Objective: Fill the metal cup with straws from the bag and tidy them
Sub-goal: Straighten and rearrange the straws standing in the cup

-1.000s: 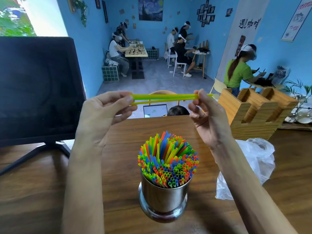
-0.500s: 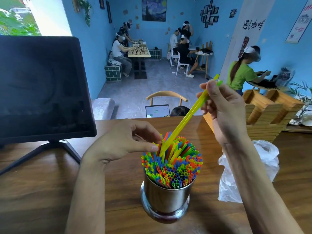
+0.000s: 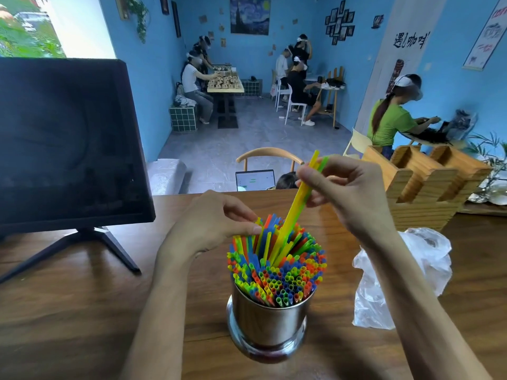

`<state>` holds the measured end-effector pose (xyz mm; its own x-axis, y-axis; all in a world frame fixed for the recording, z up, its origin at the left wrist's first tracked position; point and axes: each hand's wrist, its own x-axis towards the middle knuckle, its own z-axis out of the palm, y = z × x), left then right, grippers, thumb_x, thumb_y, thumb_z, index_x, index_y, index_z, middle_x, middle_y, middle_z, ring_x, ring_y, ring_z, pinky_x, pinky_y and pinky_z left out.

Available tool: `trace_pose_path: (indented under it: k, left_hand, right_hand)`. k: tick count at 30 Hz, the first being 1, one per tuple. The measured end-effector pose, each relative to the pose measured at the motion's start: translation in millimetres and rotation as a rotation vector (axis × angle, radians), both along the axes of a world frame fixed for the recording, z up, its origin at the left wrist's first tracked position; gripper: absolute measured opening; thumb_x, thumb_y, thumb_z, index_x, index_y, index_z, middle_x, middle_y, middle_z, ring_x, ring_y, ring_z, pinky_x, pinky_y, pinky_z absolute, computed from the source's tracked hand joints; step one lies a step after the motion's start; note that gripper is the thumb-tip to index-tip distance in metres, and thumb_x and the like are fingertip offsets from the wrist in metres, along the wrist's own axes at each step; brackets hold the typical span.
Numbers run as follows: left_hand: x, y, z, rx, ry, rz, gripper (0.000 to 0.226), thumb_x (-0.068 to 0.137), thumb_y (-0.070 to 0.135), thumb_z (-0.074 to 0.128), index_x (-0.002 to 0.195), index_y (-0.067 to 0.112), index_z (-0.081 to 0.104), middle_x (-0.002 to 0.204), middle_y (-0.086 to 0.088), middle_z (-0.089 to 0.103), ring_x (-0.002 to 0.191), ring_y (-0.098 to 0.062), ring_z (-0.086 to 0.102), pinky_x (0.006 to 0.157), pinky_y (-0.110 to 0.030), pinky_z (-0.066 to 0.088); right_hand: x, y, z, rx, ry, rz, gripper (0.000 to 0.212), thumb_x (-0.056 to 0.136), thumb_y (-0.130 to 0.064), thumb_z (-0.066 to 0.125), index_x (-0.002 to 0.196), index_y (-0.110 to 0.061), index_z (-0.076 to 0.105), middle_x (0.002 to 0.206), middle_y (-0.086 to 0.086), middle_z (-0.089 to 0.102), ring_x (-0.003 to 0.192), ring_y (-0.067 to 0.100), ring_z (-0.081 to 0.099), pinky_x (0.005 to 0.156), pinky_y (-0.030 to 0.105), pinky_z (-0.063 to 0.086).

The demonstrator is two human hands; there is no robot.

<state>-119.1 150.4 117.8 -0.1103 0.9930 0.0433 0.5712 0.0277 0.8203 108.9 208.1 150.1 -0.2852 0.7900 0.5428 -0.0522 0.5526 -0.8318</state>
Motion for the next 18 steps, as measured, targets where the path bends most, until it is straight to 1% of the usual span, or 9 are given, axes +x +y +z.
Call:
trace_pose_path:
  k: [2,4,6,8,10,13,15,17,18]
  left_hand:
    - [1.6,1.8,1.0,0.003,0.045,0.015,0.015,0.068,0.038,0.094,0.075,0.036,0.081,0.072,0.014,0.075,0.071,0.003,0.069,0.065,-0.019,0.051]
    - [2.3,2.1,1.6,0.019,0.085,0.018,0.013,0.069,0.036,0.093,0.073,0.039,0.080,0.068,0.016,0.074,0.068,0.003,0.068,0.065,-0.022,0.052]
    - [2.8,1.7,2.1,0.033,0.104,0.012,0.012,0.071,0.035,0.092,0.072,0.036,0.081,0.067,0.017,0.073,0.067,0.003,0.067,0.063,-0.021,0.050]
    - [3.1,1.2,2.2,0.043,0.118,0.002,0.011,0.072,0.034,0.092,0.073,0.033,0.081,0.068,0.017,0.073,0.068,0.003,0.068,0.064,-0.020,0.052]
    - [3.4,1.1,3.3,0.037,0.131,-0.008,0.010,0.073,0.032,0.091,0.075,0.032,0.081,0.070,0.016,0.074,0.070,0.003,0.069,0.068,-0.021,0.055]
    - [3.5,2.1,6.1,0.015,0.163,-0.015,0.008,0.074,0.034,0.090,0.075,0.032,0.082,0.073,0.016,0.075,0.074,0.003,0.069,0.070,-0.023,0.059]
    - [3.4,2.3,8.2,0.011,0.187,-0.019,0.007,0.075,0.034,0.089,0.074,0.033,0.082,0.073,0.017,0.074,0.074,0.004,0.068,0.069,-0.023,0.059]
    - [3.5,1.8,10.1,0.027,0.190,-0.027,0.007,0.077,0.032,0.088,0.075,0.034,0.082,0.072,0.018,0.074,0.073,0.004,0.069,0.069,-0.024,0.060]
    - [3.3,1.5,11.1,0.043,0.187,-0.027,0.007,0.078,0.031,0.088,0.076,0.034,0.082,0.072,0.018,0.074,0.073,0.004,0.069,0.071,-0.026,0.060]
  right_hand:
    - [-3.3,-3.3,-6.9,0.006,-0.082,0.020,0.022,0.079,-0.035,0.081,0.085,-0.013,0.079,0.079,0.009,0.076,0.058,0.021,0.071,0.055,0.026,0.059]
    - [-5.2,-5.6,-14.5,-0.006,-0.155,0.044,0.021,0.077,-0.041,0.082,0.083,-0.020,0.079,0.084,0.003,0.078,0.060,0.017,0.072,0.055,0.027,0.058]
    - [-5.0,-6.0,-22.4,0.009,-0.235,0.061,0.016,0.077,-0.044,0.082,0.083,-0.029,0.078,0.088,-0.005,0.078,0.067,0.012,0.072,0.058,0.026,0.056]
    - [-4.1,-4.8,-29.7,0.079,-0.354,0.048,0.019,0.079,-0.044,0.083,0.094,-0.033,0.077,0.080,-0.010,0.074,0.067,0.006,0.066,0.061,0.019,0.049]
    - [-3.4,-4.3,-34.9,0.130,-0.472,0.037,0.027,0.080,-0.045,0.083,0.104,-0.036,0.074,0.072,-0.009,0.068,0.063,0.003,0.058,0.058,0.013,0.038]
    - [-2.2,-4.6,-34.8,0.155,-0.570,0.067,0.019,0.084,-0.045,0.080,0.100,-0.036,0.074,0.080,-0.012,0.068,0.071,0.002,0.058,0.062,0.015,0.037]
    - [-2.0,-4.3,-31.7,0.146,-0.642,0.086,0.017,0.087,-0.051,0.073,0.096,-0.037,0.076,0.089,-0.014,0.070,0.084,0.004,0.060,0.070,0.024,0.044]
    - [-2.0,-4.4,-30.0,0.121,-0.714,0.118,0.026,0.090,-0.058,0.062,0.097,-0.038,0.077,0.096,-0.016,0.068,0.098,0.005,0.057,0.081,0.031,0.046]
    - [-2.0,-4.7,-30.2,0.112,-0.742,0.140,0.033,0.091,-0.061,0.056,0.098,-0.038,0.078,0.098,-0.017,0.065,0.102,0.004,0.054,0.084,0.030,0.045]
